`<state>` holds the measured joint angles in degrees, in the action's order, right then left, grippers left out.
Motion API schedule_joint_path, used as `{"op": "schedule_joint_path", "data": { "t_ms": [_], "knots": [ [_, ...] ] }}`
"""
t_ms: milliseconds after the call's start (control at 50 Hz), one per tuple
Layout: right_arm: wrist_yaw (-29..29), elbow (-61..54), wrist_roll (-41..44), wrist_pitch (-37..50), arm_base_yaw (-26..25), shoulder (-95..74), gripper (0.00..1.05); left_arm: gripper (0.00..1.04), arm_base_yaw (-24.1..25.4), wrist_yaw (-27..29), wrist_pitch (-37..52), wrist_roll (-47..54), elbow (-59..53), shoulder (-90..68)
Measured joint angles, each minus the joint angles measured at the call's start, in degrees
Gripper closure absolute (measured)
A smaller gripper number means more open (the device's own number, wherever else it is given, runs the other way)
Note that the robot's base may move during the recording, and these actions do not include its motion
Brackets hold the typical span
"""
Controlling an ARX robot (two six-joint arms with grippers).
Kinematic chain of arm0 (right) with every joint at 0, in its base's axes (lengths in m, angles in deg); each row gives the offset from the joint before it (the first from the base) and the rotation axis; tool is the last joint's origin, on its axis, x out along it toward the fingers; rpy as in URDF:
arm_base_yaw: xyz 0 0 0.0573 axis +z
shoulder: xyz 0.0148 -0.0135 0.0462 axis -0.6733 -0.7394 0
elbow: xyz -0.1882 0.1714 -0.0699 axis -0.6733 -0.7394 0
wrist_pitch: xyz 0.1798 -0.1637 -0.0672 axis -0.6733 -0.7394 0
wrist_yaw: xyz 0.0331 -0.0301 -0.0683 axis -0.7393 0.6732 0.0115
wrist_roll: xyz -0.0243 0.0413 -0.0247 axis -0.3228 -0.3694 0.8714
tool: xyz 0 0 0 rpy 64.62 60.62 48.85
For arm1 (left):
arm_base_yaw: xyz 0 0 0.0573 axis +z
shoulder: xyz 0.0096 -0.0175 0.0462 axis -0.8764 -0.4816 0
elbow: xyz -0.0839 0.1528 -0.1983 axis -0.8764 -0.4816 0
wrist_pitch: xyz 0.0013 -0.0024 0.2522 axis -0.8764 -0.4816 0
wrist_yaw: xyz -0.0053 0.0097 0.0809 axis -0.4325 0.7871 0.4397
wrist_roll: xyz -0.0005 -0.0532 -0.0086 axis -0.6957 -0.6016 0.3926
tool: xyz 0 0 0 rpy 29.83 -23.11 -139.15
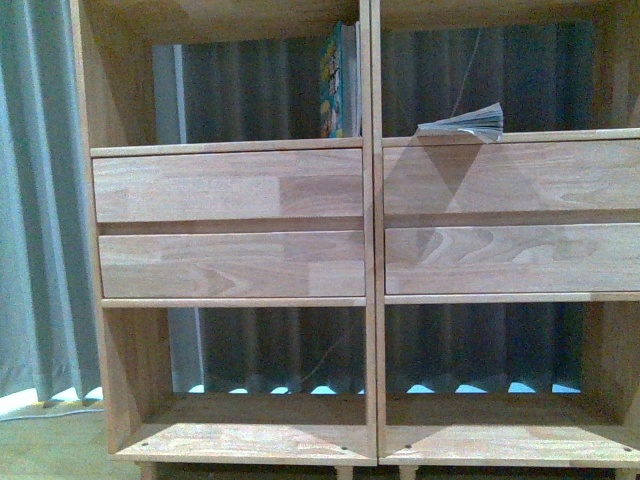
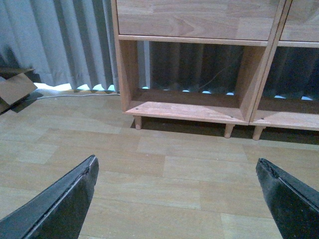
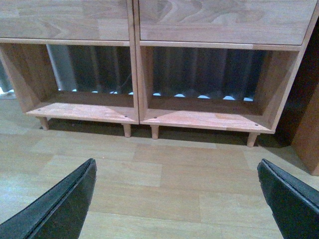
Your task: Organize books on shelf
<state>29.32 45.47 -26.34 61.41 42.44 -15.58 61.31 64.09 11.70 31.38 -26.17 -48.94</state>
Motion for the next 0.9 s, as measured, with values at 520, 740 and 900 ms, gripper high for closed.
{"op": "schedule_joint_path", "data": {
  "t_ms": [520, 740, 900],
  "knots": [
    [0.0, 0.0, 0.0, 0.0, 0.0, 0.0, 0.07, 0.07, 0.0, 0.02, 0.0, 0.0, 0.0, 0.0],
    [0.0, 0.0, 0.0, 0.0, 0.0, 0.0, 0.07, 0.07, 0.0, 0.02, 0.0, 0.0, 0.0, 0.0],
    [0.02, 0.0, 0.0, 0.0, 0.0, 0.0, 0.07, 0.07, 0.0, 0.0, 0.0, 0.0, 0.0, 0.0]
  ]
}}
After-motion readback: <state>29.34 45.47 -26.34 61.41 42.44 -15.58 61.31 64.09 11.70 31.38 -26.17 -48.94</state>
